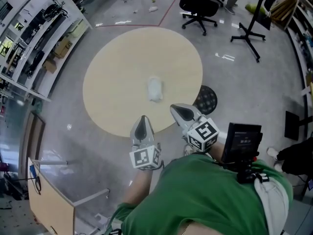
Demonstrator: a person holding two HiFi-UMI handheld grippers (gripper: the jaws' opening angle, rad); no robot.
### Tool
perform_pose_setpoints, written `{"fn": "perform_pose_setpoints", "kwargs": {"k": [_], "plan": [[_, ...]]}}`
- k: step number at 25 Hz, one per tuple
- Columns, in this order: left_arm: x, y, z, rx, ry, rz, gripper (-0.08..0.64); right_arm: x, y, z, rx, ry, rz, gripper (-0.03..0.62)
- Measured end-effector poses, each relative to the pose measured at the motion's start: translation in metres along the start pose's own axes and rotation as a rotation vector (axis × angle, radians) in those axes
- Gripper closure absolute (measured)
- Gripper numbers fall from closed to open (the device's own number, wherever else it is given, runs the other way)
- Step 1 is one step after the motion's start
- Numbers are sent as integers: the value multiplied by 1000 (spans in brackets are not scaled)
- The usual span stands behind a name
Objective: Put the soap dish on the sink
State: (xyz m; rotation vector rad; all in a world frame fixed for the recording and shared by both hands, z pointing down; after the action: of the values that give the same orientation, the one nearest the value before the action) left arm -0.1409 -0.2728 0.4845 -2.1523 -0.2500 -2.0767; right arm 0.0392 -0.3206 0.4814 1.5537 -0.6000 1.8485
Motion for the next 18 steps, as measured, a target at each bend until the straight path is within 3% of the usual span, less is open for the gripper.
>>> {"fn": "perform_pose_setpoints", "kwargs": {"k": [5,12,18], "plan": [[-8,-55,-7,31,-1,-19,554,0,-34,-60,49,-16,-5,589],[-3,-80,12,74,-19,-20,554,12,-73,-74,120,-9,-22,589],[-1,-95,17,75,-26,-25,554,16,-87,-81,128,14,-40,591]]}}
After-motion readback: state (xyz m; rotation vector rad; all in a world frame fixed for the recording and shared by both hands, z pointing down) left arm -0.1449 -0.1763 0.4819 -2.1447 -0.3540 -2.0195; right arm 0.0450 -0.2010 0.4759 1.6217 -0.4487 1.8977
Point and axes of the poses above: the fingertips, and each gripper's own axes: y forward along the fingers, z to its right, x out of its underside, the point moved 7 cm from there along -y, backward along the fingers, and after that the axes turned 3 degrees about x, right-handed, at the moved point
